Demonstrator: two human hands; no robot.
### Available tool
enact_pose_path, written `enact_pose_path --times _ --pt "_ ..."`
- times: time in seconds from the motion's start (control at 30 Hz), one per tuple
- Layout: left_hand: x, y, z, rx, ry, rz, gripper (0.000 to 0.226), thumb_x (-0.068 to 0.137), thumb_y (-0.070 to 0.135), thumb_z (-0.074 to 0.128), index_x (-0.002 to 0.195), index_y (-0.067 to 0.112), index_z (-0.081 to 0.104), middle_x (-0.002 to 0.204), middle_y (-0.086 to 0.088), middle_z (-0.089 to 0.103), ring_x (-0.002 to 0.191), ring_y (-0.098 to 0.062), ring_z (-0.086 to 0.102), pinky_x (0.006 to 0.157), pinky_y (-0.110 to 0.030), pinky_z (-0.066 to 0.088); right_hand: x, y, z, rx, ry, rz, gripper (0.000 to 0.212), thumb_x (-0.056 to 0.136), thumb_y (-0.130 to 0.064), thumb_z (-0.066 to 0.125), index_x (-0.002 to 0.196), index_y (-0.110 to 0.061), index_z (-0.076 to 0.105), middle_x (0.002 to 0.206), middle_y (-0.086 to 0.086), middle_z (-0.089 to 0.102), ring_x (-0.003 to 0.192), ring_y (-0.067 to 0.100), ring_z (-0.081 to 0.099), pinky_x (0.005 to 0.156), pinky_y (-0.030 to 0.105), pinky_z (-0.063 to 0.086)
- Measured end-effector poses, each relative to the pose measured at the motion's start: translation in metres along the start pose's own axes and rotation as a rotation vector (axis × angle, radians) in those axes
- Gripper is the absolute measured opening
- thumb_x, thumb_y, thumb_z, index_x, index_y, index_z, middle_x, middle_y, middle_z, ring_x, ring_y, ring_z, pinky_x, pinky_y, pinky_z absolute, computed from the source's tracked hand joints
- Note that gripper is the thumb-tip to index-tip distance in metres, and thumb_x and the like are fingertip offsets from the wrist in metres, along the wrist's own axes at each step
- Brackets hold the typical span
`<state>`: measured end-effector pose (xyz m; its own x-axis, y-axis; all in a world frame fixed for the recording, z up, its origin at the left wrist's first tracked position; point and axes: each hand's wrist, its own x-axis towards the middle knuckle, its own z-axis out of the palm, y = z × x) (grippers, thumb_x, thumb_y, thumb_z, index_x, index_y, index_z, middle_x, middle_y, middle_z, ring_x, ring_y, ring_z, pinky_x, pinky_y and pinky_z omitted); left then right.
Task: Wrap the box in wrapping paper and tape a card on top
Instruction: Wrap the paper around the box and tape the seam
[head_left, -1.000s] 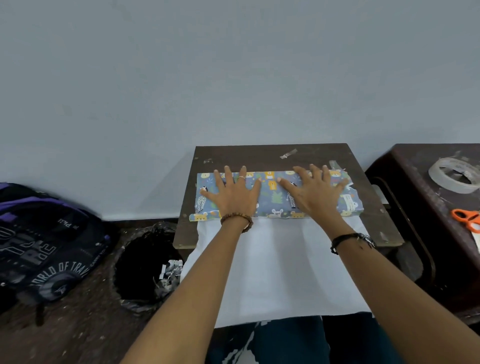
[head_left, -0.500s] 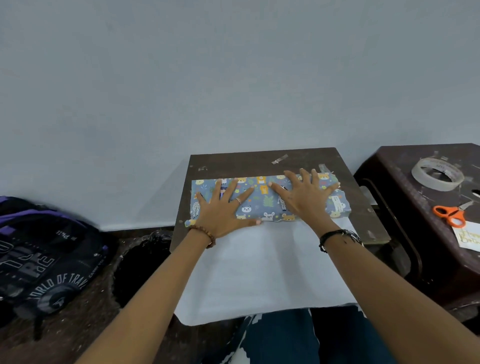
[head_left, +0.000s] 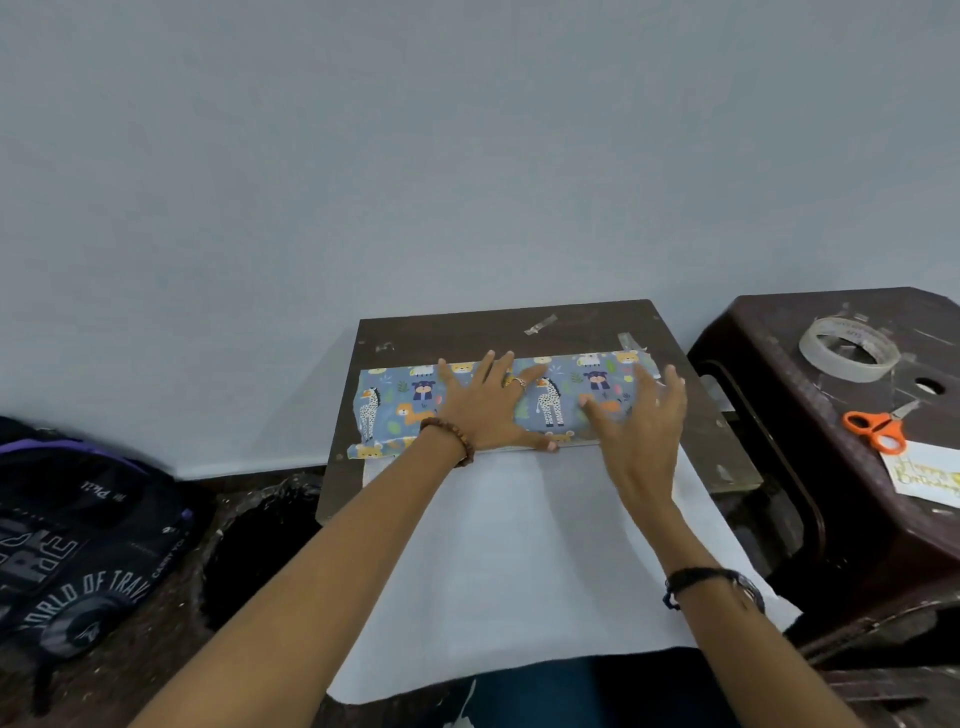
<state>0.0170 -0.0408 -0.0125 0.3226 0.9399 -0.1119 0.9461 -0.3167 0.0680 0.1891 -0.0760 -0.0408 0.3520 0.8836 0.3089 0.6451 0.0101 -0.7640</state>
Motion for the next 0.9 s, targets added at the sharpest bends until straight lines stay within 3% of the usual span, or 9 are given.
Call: enact_pose_path --times 0.1,0.27,0.37,0.5,0.67,0.83,0.9 --pt "0.001 0.003 0.004 -0.013 0.044 -0.008 0.094 0.070 0.079 0.047 0.145 0.043 0.004 0.157 -0.003 0.001 0.145 -0.023 -0.004 0.102 -0.073 -0.003 0.003 0.001 -0.005 0.108 0.034 0.120 0.078 0.076 -0.035 0.076 0.138 -0.009 0.039 0.143 0.014 0.037 0.133 0.028 0.027 0.105 0.032 0.024" --pt "-0.001 0.000 0.008 0.077 0.070 0.005 0.098 0.065 0.088 0.033 0.146 0.041 0.002 0.157 -0.004 0.003 0.145 -0.024 -0.002 0.101 -0.073 0.000 0.022 0.006 -0.017 0.421 -0.041 0.359 0.075 0.073 -0.026 0.080 0.136 -0.019 0.040 0.128 0.009 0.053 0.120 0.023 0.049 0.089 0.029 0.042" --pt "0.003 -0.001 0.010 0.098 0.069 0.005 0.109 0.051 0.094 0.005 0.146 0.041 0.000 0.157 -0.006 0.002 0.145 -0.026 -0.001 0.101 -0.073 0.000 0.027 0.010 -0.021 0.436 -0.070 0.408 0.076 0.069 -0.025 0.083 0.132 -0.021 0.041 0.122 0.011 0.056 0.115 0.024 0.054 0.096 0.041 0.046" --pt "0.005 0.004 0.009 0.083 0.041 0.004 0.109 0.054 0.092 0.021 0.146 0.039 0.000 0.157 -0.006 0.000 0.145 -0.025 -0.003 0.102 -0.072 -0.002 0.031 0.016 -0.018 0.413 -0.090 0.414 0.068 0.067 -0.026 0.084 0.122 -0.029 0.044 0.095 -0.008 0.061 0.104 0.023 0.061 0.093 0.050 0.047" --pt "0.004 0.007 0.007 0.062 0.054 0.010 0.097 0.068 0.080 0.040 0.147 0.039 0.001 0.157 -0.005 0.000 0.145 -0.025 -0.003 0.102 -0.071 -0.004 0.032 0.016 -0.019 0.378 -0.081 0.400 0.065 0.070 -0.030 0.082 0.123 -0.026 0.043 0.109 0.002 0.061 0.102 0.022 0.060 0.095 0.049 0.045" --pt "0.003 0.008 0.009 0.074 0.062 0.007 0.095 0.072 0.077 0.044 0.147 0.038 0.001 0.157 -0.005 0.001 0.145 -0.025 -0.002 0.104 -0.070 -0.002 0.035 0.016 -0.021 0.441 -0.116 0.388 0.073 0.071 -0.022 0.082 0.130 -0.023 0.039 0.118 0.005 0.052 0.114 0.026 0.055 0.093 0.049 0.049" --pt "0.005 0.006 0.010 0.072 0.055 0.008 0.096 0.069 0.083 0.034 0.147 0.038 0.000 0.157 -0.005 0.001 0.145 -0.026 -0.002 0.104 -0.070 -0.002 0.035 0.015 -0.021 0.464 -0.121 0.383 0.073 0.072 -0.018 0.081 0.131 -0.022 0.038 0.117 0.002 0.049 0.115 0.025 0.054 0.092 0.047 0.051"
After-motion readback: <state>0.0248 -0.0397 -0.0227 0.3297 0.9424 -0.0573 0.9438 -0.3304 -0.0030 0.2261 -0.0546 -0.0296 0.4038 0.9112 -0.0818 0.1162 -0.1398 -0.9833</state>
